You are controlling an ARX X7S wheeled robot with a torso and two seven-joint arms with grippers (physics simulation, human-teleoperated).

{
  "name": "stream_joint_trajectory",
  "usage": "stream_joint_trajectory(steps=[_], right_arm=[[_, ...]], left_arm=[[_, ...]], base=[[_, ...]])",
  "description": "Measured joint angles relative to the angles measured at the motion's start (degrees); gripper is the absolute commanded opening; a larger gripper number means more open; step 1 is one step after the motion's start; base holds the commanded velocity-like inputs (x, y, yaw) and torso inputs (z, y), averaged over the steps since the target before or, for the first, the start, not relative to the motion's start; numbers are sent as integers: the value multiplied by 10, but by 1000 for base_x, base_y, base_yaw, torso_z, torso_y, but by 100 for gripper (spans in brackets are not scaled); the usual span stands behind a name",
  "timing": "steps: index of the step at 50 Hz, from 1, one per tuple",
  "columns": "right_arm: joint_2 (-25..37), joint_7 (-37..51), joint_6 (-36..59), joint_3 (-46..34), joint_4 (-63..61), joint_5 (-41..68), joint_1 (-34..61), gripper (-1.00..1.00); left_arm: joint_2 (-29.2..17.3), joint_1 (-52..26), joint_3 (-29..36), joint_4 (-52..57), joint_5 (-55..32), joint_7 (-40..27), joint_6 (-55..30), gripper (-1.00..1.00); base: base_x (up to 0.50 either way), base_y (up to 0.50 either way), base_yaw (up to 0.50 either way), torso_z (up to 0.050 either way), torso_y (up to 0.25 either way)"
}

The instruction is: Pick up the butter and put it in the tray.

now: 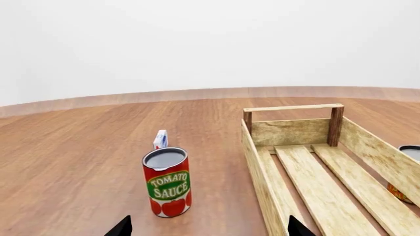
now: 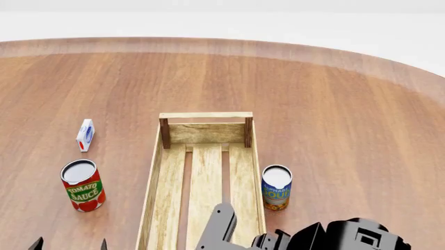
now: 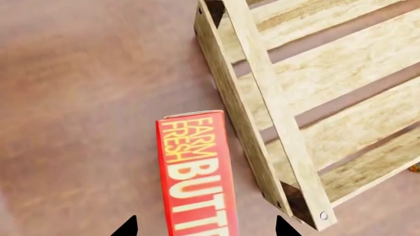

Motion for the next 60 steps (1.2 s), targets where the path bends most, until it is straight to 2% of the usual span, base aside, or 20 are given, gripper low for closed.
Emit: stream_joint_trajectory(steps=[60], right_arm=[[-23,-67,-124,-43,164,-76,-107,100]], left_arm=[[-18,6,11,11,-12,-10,-1,100]], base=[[0,0,0,0,0]])
